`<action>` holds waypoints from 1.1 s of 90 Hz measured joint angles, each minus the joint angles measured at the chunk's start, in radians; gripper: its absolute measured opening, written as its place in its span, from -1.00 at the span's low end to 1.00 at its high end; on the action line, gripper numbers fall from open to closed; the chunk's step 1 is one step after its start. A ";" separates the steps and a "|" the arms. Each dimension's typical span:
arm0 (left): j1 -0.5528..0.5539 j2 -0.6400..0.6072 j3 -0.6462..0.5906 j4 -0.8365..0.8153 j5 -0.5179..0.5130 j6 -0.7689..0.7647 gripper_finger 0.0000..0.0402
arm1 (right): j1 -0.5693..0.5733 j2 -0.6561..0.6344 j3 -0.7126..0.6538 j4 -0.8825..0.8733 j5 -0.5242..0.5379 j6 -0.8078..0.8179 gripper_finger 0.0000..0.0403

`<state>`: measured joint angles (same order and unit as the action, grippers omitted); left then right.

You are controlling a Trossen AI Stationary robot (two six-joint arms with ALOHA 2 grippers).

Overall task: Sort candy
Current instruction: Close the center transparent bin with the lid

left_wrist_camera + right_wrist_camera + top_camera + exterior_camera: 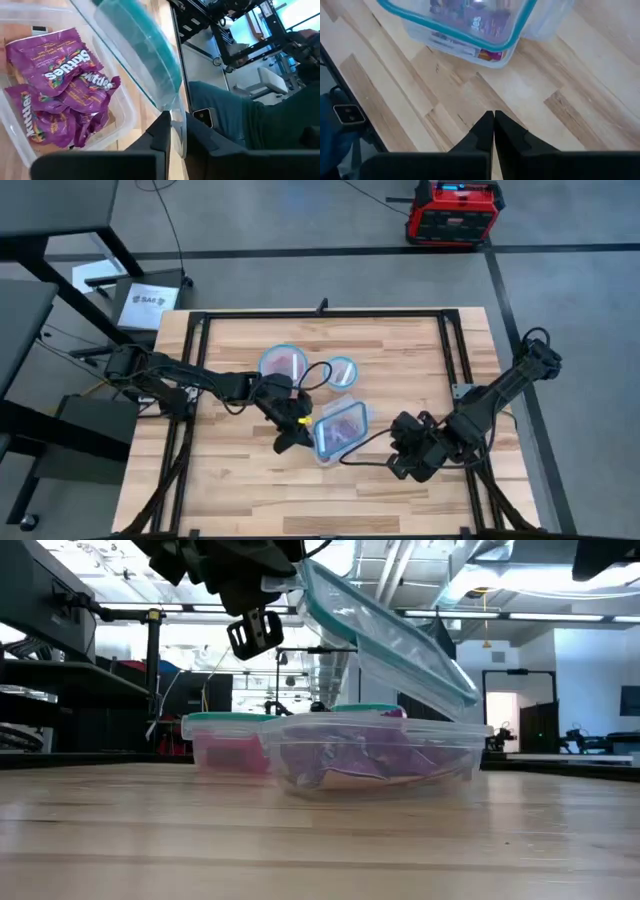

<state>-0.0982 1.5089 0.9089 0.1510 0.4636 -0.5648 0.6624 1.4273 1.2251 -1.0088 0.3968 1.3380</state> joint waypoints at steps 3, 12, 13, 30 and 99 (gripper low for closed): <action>0.000 0.000 0.000 -0.014 -0.004 0.004 -0.88 | 0.000 0.000 0.000 0.000 0.000 0.000 -1.00; 0.000 0.000 0.000 -0.049 -0.009 0.021 -0.86 | 0.000 0.000 0.000 0.000 0.000 0.000 -1.00; 0.000 0.000 0.000 -0.050 -0.009 0.021 -0.85 | 0.000 0.000 0.000 0.000 0.000 0.000 -1.00; 0.000 0.000 0.000 -0.056 -0.010 0.022 -0.72 | -0.001 0.000 0.000 0.000 0.001 0.000 -1.00; -0.042 0.000 0.000 -0.086 -0.094 -0.059 -0.18 | -0.004 0.001 0.000 0.000 0.002 -0.003 -1.00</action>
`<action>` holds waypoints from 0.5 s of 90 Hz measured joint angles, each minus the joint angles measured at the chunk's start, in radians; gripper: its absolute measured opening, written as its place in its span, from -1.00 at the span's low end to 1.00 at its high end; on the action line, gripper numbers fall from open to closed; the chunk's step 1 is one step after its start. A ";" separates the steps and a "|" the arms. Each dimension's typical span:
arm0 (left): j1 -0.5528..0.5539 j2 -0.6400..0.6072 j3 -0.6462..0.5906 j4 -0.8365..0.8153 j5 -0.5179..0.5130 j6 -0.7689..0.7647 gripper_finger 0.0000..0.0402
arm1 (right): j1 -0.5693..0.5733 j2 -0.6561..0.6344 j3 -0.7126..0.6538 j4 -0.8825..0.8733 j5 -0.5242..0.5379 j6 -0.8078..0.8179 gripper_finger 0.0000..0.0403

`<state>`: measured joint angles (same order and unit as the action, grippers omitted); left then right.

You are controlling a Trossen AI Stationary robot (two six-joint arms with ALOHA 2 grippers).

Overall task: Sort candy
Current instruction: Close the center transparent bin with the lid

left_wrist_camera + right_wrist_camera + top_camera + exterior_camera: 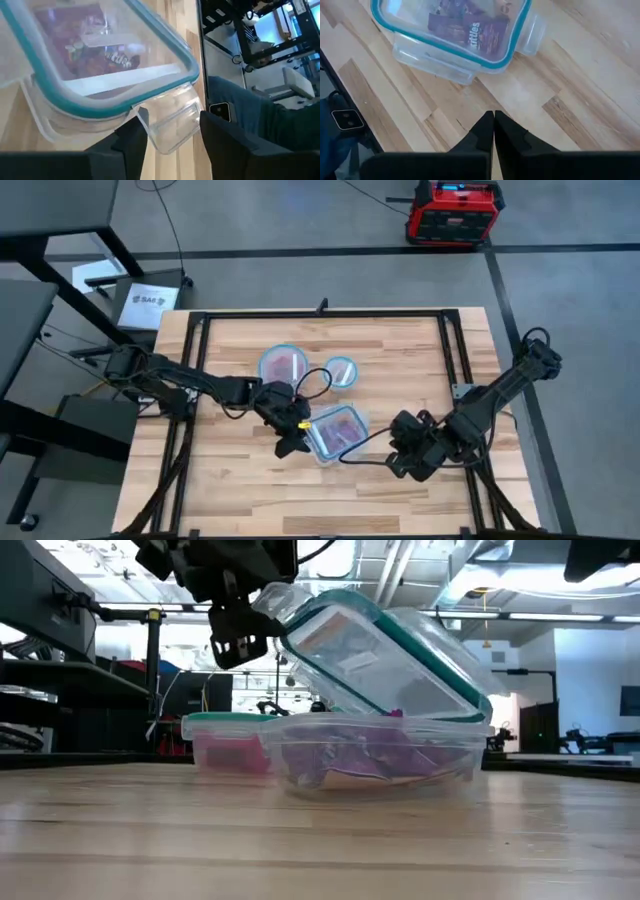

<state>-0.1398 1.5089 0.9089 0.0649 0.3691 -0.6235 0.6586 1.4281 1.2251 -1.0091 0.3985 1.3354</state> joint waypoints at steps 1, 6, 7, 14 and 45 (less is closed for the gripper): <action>0.000 0.000 0.000 -0.001 0.000 -0.005 -0.18 | 0.000 0.000 0.000 0.000 0.000 0.000 -1.00; 0.000 0.000 0.000 -0.013 0.000 -0.028 -0.18 | 0.000 0.000 0.000 0.000 0.000 0.000 -1.00; 0.001 0.000 0.000 -0.017 0.000 -0.032 -0.18 | 0.000 0.000 0.000 0.000 0.000 0.000 -1.00; 0.001 0.000 0.000 -0.056 0.000 -0.053 -0.18 | 0.000 0.000 0.000 0.000 0.000 0.000 -1.00; -0.019 0.001 0.000 -0.113 0.076 -0.160 -0.18 | 0.000 0.000 0.000 0.000 0.000 -0.023 -1.00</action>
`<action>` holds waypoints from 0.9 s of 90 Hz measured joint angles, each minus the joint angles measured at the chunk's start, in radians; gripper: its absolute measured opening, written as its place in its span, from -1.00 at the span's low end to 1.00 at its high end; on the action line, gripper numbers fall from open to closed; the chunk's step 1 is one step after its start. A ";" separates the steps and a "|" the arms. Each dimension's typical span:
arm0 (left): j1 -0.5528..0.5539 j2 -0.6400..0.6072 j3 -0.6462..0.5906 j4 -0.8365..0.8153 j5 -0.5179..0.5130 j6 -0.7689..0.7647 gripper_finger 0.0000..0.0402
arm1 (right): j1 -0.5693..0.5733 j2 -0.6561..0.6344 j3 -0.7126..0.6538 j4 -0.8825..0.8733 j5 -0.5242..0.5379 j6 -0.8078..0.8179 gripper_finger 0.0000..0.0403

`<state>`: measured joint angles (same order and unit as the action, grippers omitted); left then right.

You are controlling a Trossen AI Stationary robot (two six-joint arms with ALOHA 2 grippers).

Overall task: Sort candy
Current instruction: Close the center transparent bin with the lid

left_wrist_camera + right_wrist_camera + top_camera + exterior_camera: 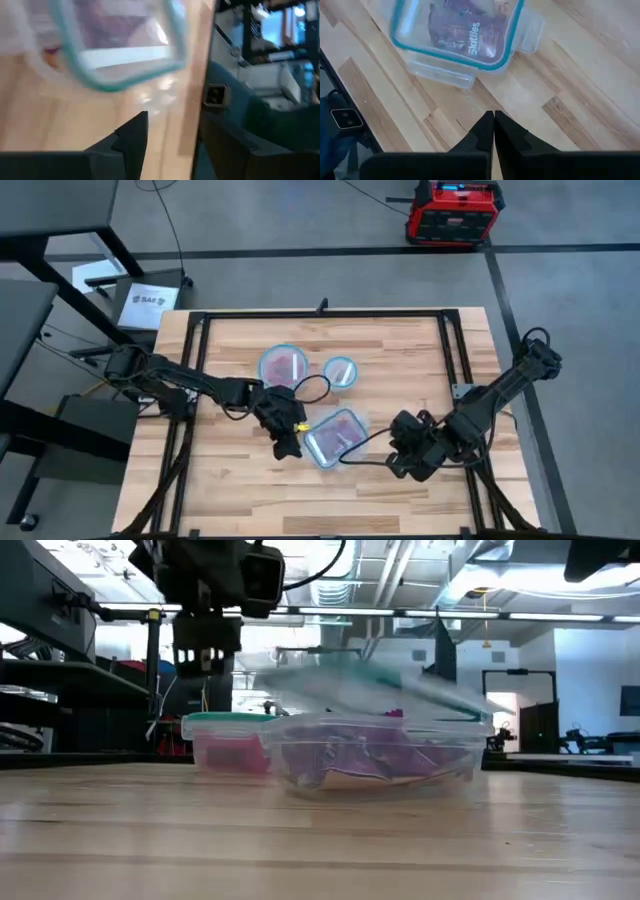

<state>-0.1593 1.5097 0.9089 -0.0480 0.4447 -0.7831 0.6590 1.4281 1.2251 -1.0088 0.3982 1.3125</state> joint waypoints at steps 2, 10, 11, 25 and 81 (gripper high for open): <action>-0.002 0.000 0.000 -0.008 0.003 -0.007 -0.18 | 0.000 0.000 0.000 0.000 0.000 -0.002 -1.00; -0.014 0.000 0.000 -0.023 0.048 -0.009 -0.18 | 0.000 0.000 0.000 0.000 0.000 -0.012 -1.00; -0.017 0.000 0.000 -0.025 0.051 0.001 -0.18 | 0.000 0.000 0.000 0.000 0.000 -0.014 -1.00; -0.024 0.000 0.000 -0.120 0.010 0.149 -0.18 | -0.006 0.000 -0.037 0.070 0.077 -0.104 -1.00; -0.060 -0.077 -0.082 0.047 -0.386 0.338 -0.18 | -0.277 0.001 -0.451 0.883 -0.041 -0.696 -1.00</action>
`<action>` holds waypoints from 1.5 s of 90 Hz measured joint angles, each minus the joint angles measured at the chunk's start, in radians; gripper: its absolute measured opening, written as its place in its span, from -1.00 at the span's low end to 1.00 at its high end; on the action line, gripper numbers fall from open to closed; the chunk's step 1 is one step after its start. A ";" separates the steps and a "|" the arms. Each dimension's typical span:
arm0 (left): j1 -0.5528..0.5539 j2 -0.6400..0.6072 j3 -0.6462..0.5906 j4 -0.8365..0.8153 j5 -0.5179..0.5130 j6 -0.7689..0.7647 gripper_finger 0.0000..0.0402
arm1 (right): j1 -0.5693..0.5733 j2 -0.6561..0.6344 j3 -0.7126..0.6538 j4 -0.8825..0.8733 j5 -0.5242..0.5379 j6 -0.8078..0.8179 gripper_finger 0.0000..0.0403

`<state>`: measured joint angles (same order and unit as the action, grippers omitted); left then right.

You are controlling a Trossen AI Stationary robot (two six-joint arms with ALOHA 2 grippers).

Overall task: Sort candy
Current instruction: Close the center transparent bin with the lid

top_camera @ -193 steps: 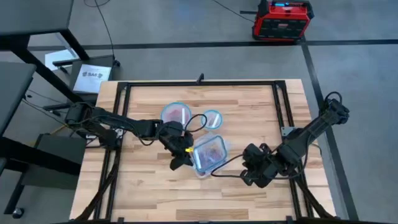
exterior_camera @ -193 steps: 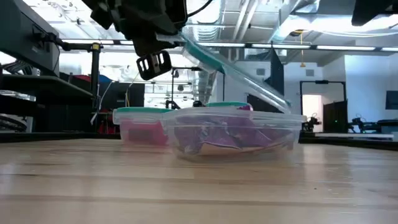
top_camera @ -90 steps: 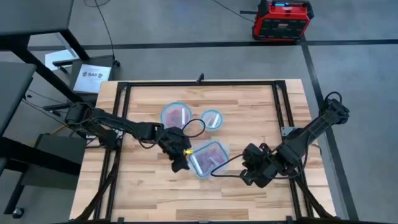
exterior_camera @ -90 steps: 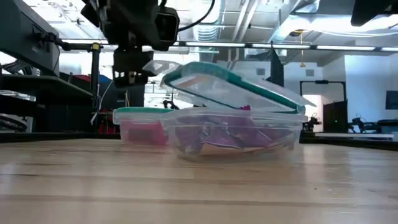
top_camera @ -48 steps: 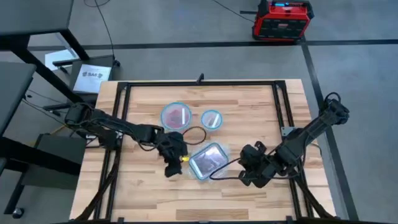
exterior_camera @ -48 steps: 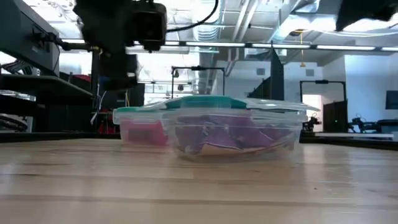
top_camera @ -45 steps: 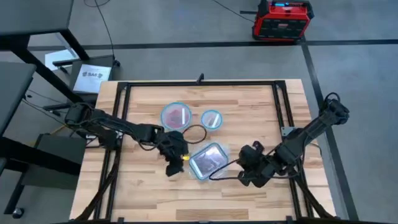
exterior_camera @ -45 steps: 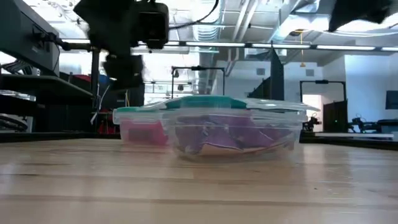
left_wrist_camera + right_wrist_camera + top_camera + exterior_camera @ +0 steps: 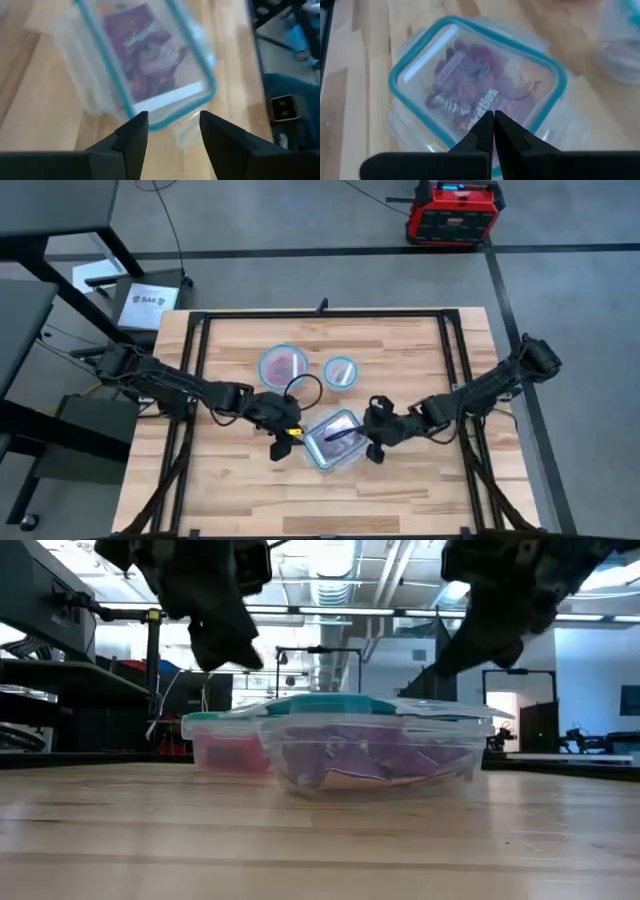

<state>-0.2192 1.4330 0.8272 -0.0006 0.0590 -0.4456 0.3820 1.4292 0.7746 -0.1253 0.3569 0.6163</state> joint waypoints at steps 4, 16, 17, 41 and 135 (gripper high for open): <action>0.000 0.000 0.000 0.005 0.000 0.001 -0.18 | -0.007 0.000 -0.005 0.002 -0.002 -0.001 -1.00; 0.000 -0.001 0.000 0.010 0.001 0.016 -0.18 | -0.022 0.032 -0.013 0.062 -0.046 -0.065 -1.00; 0.000 -0.001 0.000 0.012 0.001 0.017 -0.18 | -0.024 0.037 -0.013 0.070 -0.052 -0.073 -1.00; -0.002 -0.001 0.000 0.013 -0.004 0.018 -0.18 | -0.058 0.117 0.000 0.069 -0.086 -0.111 -1.00; -0.055 -0.001 0.001 -0.041 -0.074 0.015 -0.18 | 0.138 0.089 0.267 -0.663 -0.014 0.273 -1.00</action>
<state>-0.2740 1.4322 0.8282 -0.0414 -0.0147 -0.4303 0.5203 1.5177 1.0415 -0.7883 0.3429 0.8890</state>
